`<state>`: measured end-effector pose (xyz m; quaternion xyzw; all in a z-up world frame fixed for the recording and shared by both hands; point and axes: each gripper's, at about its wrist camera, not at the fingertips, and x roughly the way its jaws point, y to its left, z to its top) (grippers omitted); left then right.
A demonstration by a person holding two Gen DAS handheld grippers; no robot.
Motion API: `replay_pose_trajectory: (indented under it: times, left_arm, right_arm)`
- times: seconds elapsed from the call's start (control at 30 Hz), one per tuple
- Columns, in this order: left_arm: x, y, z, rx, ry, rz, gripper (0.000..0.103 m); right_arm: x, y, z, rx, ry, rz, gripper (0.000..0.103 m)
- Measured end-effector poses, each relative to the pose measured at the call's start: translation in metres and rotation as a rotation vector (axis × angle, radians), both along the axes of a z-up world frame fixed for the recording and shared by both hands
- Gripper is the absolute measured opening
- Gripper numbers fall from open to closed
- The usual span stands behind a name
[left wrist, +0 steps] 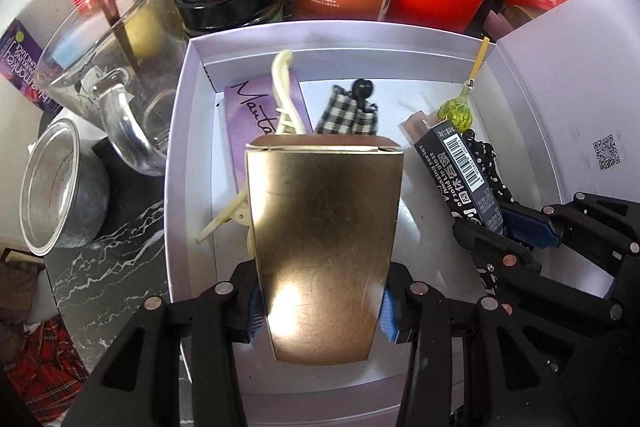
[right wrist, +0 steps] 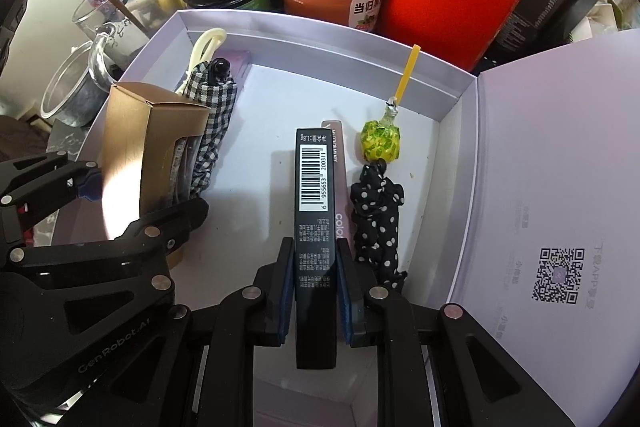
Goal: Organize rigid objects
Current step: 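Lower the black box and gold box into the white box and open both grippers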
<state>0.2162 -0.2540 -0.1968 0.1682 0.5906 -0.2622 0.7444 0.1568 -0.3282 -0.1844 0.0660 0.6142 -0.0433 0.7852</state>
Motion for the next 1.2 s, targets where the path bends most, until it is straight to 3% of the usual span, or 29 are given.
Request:
replay_pose_trajectory:
  times: [0.17,0.3,0.53,1.2]
  left_arm:
    - [0.001,0.007,0.006,0.006,0.007,0.014,0.044]
    - [0.0,0.01,0.014,0.013,0.005,0.022,0.044]
    - [0.001,0.013,0.028,0.031,0.002,0.018,0.048]
    - [0.0,0.037,0.12,-0.037,-0.14,0.076,0.051]
  right_arm:
    - [0.004,0.0,0.009,-0.014,0.003,0.007,0.02]
    - [0.005,0.0,0.019,-0.029,-0.007,0.0,0.028]
    - [0.006,-0.003,0.038,-0.053,-0.027,-0.008,0.028]
    - [-0.004,0.0,0.105,-0.074,-0.128,-0.016,0.031]
